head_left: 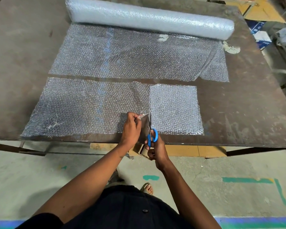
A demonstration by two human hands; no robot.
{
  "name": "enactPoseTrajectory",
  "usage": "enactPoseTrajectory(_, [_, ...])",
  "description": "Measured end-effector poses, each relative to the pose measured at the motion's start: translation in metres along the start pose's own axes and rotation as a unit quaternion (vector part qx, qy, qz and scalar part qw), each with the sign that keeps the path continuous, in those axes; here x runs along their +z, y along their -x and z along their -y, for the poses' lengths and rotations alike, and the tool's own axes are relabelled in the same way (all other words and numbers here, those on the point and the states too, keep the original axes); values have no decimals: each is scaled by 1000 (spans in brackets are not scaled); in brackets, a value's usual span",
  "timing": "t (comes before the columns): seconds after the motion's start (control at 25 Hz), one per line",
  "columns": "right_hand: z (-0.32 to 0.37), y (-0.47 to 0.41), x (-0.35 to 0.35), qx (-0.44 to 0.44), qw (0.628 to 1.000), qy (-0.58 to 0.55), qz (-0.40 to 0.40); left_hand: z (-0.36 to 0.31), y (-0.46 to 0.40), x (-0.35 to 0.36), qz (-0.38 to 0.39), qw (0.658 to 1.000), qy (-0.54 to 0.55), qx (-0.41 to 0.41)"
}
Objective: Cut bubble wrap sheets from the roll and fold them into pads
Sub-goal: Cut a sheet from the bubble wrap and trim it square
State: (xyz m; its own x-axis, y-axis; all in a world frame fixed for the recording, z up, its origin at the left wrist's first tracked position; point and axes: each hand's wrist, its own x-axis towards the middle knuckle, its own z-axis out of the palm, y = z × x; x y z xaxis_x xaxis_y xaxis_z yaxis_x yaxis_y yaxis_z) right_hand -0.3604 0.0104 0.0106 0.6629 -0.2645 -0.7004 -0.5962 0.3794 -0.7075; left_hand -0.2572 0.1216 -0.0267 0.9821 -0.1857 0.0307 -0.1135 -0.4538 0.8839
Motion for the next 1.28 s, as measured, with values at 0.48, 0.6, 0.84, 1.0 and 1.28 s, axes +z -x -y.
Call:
enactPoseTrajectory(0.48, [17,-37,5,-23,998,19,49,12,1,2,55,995,-42,71])
enactPoseTrajectory(0.6, [12,-40,5,-43,998,14,40,12,0,2,58,996,-36,56])
enactPoseTrajectory(0.84, [18,-33,4,-10,999,19,24,8,0,-1,13,1000,7,1])
enactPoseTrajectory(1.0, [27,-27,-9,33,998,-5,45,6,-3,-1,-38,996,58,-57])
enactPoseTrajectory(1.28, [40,-31,-16,56,996,1,73,5,-2,0,-37,996,50,-63])
